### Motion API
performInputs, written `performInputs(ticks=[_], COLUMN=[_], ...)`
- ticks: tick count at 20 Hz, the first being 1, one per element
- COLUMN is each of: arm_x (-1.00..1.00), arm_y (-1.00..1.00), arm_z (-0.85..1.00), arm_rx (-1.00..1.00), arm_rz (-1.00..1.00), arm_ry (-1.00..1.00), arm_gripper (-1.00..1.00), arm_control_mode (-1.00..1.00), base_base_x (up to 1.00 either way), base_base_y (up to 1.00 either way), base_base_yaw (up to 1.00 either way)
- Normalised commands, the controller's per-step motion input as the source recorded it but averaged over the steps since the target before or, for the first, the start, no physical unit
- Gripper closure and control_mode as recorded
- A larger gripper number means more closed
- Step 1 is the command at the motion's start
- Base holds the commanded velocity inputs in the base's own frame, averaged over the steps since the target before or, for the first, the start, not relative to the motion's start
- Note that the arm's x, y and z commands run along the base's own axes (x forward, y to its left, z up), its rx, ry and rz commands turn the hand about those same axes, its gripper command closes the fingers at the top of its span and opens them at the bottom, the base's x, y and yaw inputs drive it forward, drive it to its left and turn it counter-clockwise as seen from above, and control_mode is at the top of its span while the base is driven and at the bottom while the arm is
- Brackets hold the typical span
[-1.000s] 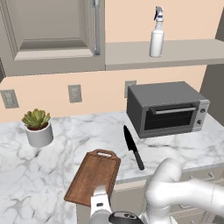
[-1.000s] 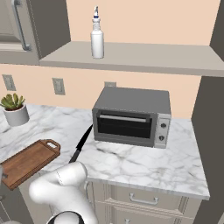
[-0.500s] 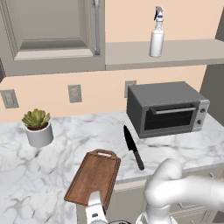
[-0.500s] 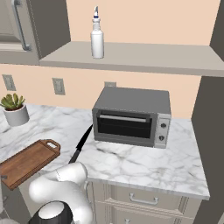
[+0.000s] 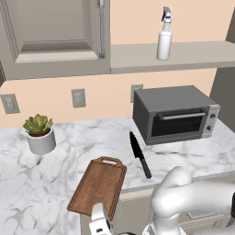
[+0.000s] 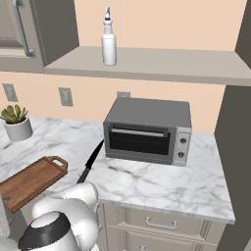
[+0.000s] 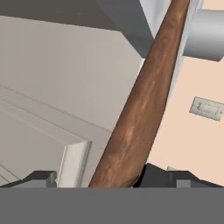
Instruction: Move the cutting board and knife to the sink. Then move spray from the shelves to the counter.
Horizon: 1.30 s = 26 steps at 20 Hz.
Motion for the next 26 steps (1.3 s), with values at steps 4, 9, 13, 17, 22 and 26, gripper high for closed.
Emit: performInputs(ticks=[4, 9, 13, 17, 22, 26], arm_x=[0.11, 0.08, 0.04, 0.00, 0.00, 0.02], arm_y=[0.00, 0.00, 0.00, 0.00, 0.00, 0.00], arm_z=[-0.10, -0.05, -0.01, 0.00, 0.00, 0.00], arm_rx=[0.00, 0.00, 0.00, 0.00, 0.00, 0.00], arm_rz=[0.04, 0.04, 0.02, 0.00, 0.00, 0.00], arm_ry=[-0.08, -0.05, -0.08, -0.08, -0.06, -0.04], arm_gripper=[-1.00, -1.00, -1.00, -1.00, -1.00, -1.00], arm_control_mode=[-1.00, -1.00, -1.00, -1.00, -1.00, -1.00], base_base_x=[0.00, 0.00, 0.00, 0.00, 0.00, 0.00], base_base_y=[0.00, 0.00, 0.00, 0.00, 0.00, 0.00], base_base_yaw=[0.00, 0.00, 0.00, 0.00, 0.00, 0.00])
